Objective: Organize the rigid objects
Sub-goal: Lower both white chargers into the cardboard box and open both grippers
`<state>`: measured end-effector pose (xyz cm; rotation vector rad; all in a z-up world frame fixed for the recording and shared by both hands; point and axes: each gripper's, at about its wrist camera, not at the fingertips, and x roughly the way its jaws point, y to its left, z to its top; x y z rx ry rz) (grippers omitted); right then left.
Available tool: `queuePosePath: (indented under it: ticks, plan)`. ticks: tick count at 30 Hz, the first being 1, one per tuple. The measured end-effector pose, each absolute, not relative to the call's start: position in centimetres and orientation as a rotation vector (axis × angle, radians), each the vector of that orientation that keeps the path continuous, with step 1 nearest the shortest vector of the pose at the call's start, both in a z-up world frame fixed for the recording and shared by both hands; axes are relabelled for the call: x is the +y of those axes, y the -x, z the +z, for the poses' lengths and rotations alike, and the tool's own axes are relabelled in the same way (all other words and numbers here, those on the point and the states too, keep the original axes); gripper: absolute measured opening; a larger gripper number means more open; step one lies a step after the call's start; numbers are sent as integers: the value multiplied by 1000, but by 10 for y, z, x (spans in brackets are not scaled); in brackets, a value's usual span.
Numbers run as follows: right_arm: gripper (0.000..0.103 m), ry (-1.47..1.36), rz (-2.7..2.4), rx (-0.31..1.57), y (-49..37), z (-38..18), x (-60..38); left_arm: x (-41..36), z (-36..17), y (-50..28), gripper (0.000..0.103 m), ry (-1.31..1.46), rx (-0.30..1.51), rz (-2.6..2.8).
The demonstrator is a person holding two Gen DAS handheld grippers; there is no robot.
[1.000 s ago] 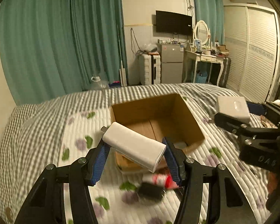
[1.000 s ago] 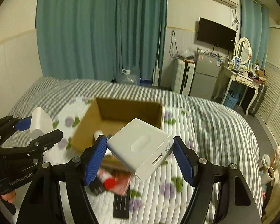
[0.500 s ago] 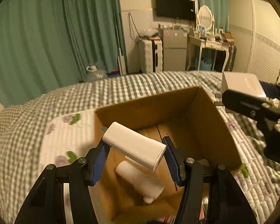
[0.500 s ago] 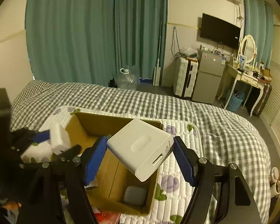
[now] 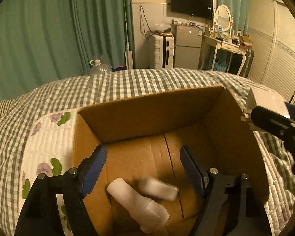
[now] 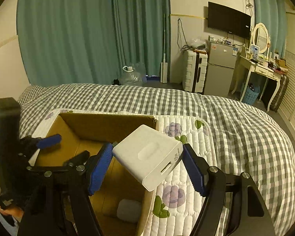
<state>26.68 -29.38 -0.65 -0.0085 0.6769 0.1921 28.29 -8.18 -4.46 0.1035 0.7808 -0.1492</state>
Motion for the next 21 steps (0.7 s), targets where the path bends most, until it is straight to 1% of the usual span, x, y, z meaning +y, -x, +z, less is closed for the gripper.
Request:
queuePosePath:
  ticks: [7,11,15,21]
  plan:
    - [72,23,209,679,-252,2,-278,-54,-4,-252,79,-98,733,-103]
    - [72,39,241,717,-252,-7,-251,-40,9,-242,79,-115,713,-87]
    - [72,62,255,772,-265,-27,-224,-28,9,-238,79,-134,698,-61]
    - [72,89,227,768,-284,-42,-206,-10,-2,-238,79,-95,703,-58]
